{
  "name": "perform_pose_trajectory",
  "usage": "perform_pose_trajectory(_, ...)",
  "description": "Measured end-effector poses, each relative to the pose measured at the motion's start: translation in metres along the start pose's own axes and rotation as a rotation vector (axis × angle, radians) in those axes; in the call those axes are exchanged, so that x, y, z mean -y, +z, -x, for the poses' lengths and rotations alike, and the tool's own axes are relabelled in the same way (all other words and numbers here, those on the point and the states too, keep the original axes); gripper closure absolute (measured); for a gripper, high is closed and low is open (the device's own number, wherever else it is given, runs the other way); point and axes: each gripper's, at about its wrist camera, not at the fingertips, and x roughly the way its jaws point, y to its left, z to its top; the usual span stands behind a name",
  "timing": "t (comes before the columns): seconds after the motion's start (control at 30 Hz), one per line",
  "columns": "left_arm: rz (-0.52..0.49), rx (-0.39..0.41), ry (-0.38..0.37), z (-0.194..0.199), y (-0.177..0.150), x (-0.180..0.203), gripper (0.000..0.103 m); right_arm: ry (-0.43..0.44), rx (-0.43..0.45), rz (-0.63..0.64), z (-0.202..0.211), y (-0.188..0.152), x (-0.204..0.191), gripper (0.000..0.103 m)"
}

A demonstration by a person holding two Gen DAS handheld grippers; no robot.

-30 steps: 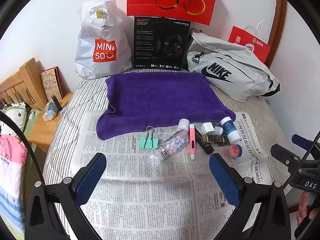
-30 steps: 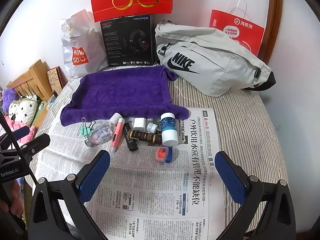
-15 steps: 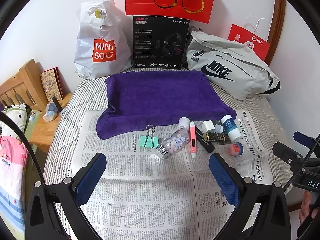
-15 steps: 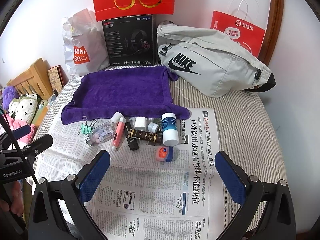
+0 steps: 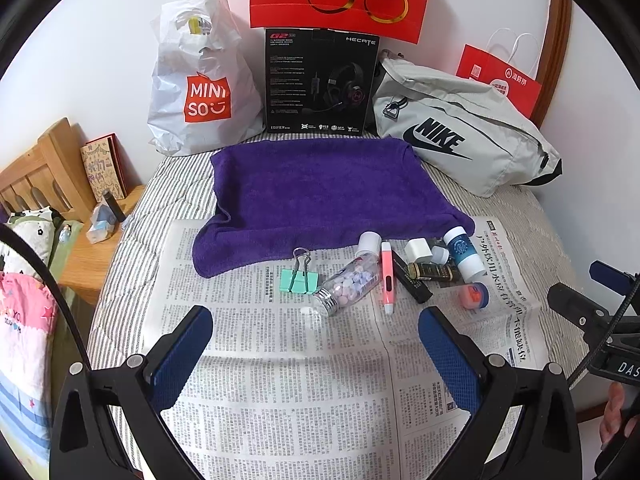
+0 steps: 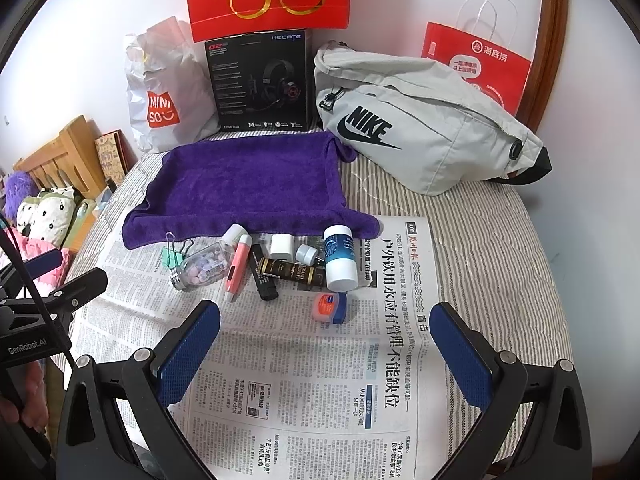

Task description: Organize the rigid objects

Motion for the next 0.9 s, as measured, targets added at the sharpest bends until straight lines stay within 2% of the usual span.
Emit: perform_pose_trajectory(0.9,-0.001,-0.025,-0.002,-0.014,0.001,-0.002,0.000,-0.004,-0.019,-0.005,-0.008,0.001,0.004,0.000)
